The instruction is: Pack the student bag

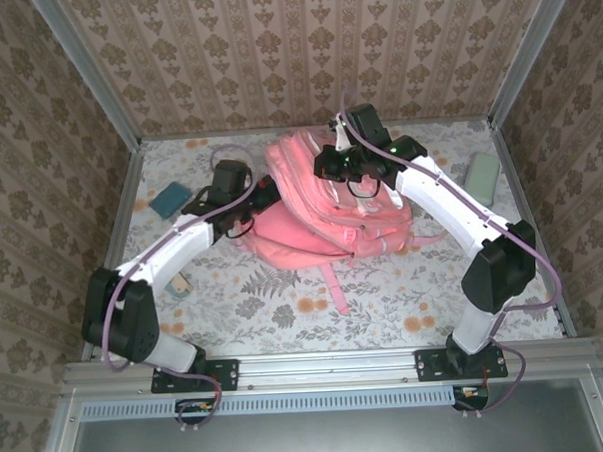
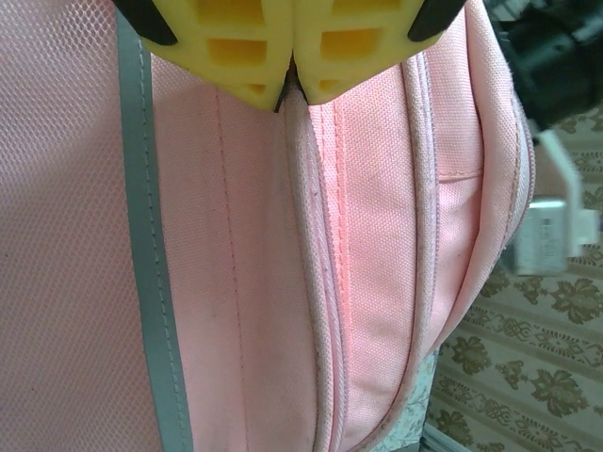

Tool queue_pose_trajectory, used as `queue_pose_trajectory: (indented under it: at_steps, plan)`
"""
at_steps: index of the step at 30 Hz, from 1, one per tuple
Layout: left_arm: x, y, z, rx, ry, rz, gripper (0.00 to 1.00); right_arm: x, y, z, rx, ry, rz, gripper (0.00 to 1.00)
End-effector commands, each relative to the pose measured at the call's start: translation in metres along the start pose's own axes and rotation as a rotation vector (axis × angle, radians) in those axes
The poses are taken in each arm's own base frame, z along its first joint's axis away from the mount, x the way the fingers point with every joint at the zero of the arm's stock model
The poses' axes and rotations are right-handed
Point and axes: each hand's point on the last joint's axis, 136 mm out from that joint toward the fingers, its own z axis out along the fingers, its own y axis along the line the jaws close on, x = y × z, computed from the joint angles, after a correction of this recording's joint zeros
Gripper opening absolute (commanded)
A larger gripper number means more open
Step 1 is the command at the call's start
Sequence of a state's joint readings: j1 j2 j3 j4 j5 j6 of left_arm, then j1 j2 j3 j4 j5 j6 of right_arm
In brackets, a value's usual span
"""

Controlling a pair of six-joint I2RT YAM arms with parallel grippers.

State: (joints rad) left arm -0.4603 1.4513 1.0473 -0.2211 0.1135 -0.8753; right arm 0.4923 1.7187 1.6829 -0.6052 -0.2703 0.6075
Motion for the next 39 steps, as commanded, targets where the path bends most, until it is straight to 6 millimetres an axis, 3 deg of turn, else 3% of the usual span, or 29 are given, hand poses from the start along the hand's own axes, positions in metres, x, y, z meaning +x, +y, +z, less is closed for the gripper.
queue_pose_trajectory:
  at_steps: [1,6,11,13,18,22,30,39]
  plan:
    - [0.001,0.060,-0.031,-0.218,0.002,0.054,0.89,-0.008,0.010,-0.023,-0.036,-0.056,-0.034,0.00]
    - [-0.003,0.124,-0.066,-0.394,-0.010,0.001,0.80,0.000,0.011,-0.019,-0.050,-0.042,-0.046,0.00]
    - [-0.004,0.184,-0.090,-0.532,-0.004,-0.089,0.62,0.011,0.014,-0.012,-0.062,-0.015,-0.059,0.00]
    - [-0.006,0.200,-0.095,-0.567,-0.007,-0.118,0.54,0.015,0.016,-0.010,-0.064,-0.005,-0.064,0.00]
    - [-0.011,0.234,-0.102,-0.659,0.010,-0.155,0.47,0.015,0.022,-0.006,-0.093,-0.014,-0.084,0.00]
    - [-0.013,0.256,-0.106,-0.726,0.033,-0.162,0.39,0.017,0.021,-0.001,-0.107,-0.011,-0.081,0.00]
    - [-0.007,0.291,-0.108,-0.823,0.087,-0.199,0.33,0.020,0.024,0.008,-0.146,-0.004,-0.071,0.00]
    - [-0.008,0.302,-0.093,-0.784,0.109,-0.223,0.31,0.020,0.027,0.014,-0.165,0.010,-0.068,0.00]
